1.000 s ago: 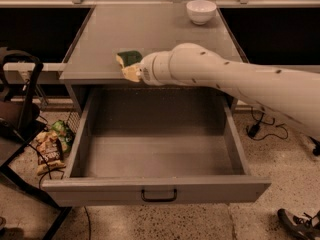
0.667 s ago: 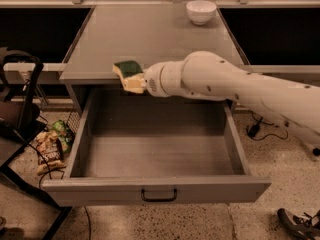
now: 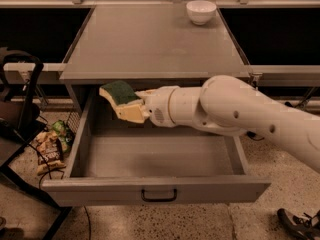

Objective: Place sponge into top drawer

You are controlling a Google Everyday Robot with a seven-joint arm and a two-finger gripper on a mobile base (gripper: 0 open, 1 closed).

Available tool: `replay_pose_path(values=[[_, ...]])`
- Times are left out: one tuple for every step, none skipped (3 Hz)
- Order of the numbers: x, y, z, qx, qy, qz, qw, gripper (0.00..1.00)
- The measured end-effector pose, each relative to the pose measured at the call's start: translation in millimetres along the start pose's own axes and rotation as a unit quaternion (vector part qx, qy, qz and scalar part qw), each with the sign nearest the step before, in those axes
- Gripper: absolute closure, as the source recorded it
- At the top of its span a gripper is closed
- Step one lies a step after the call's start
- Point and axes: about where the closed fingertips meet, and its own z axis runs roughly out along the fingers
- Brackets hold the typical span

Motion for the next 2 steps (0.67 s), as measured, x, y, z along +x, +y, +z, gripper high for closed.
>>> replay_pose_path(values=[[37, -6, -52, 0.011, 0.009, 0.004, 0.9999, 1.0], [90, -53, -96, 0.077, 0.045, 0.048, 0.9949, 1.0]])
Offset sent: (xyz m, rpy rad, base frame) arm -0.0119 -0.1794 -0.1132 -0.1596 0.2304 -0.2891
